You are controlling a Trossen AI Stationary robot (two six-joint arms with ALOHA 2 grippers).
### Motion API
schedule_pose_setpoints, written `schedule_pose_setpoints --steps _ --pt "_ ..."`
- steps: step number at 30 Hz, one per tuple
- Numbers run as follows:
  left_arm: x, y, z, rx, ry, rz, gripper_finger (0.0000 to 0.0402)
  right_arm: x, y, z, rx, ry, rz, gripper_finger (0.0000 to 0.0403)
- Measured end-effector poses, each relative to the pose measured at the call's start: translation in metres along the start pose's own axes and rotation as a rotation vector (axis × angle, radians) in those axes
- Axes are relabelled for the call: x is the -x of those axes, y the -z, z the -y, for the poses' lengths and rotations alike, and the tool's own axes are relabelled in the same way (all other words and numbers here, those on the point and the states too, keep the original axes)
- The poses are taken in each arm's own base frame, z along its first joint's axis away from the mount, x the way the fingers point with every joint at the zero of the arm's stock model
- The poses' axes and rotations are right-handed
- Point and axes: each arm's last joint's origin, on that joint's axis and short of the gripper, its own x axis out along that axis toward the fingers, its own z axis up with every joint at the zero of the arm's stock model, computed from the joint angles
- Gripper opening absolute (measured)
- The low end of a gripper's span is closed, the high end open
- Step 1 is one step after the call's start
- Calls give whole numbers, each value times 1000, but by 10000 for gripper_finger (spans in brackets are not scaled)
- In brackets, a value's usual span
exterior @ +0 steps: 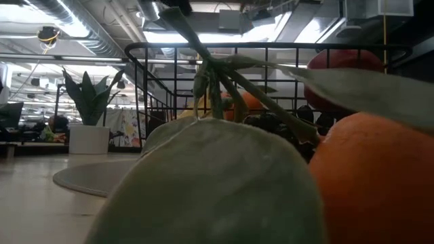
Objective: Build produce basket
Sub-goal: Put the orange tangerine into the wire basket
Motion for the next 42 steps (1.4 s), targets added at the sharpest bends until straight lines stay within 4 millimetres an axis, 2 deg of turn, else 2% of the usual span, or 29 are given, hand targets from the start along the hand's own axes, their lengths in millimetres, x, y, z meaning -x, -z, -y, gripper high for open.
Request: schedule_pose_setpoints --steps 5,8,12,15,18,26,32,37,42 --pt "33 9 -22 154 -11 -74 67 -6 4 1 7 18 -22 151" --pt "51 24 -31 264 -23 -174 68 -12 8 1 12 24 -39 151" --pt "64 40 -39 313 -135 -252 68 -22 15 1 -7 36 -67 151" --pt "72 47 -41 290 -204 -260 69 -29 15 -1 -40 41 -23 151" --pt "76 49 -42 240 -260 -235 69 -31 13 -4 -31 13 18 151" --pt "83 60 -39 222 -248 -226 69 -27 15 -14 29 -33 50 151" --pt "75 98 -31 270 -267 -147 69 -25 18 -20 41 -53 56 151" --pt "75 124 -41 378 -278 -79 69 -25 15 -21 33 -73 82 151" --pt "80 137 -53 569 -231 8 69 -25 15 -21 76 -72 86 151"
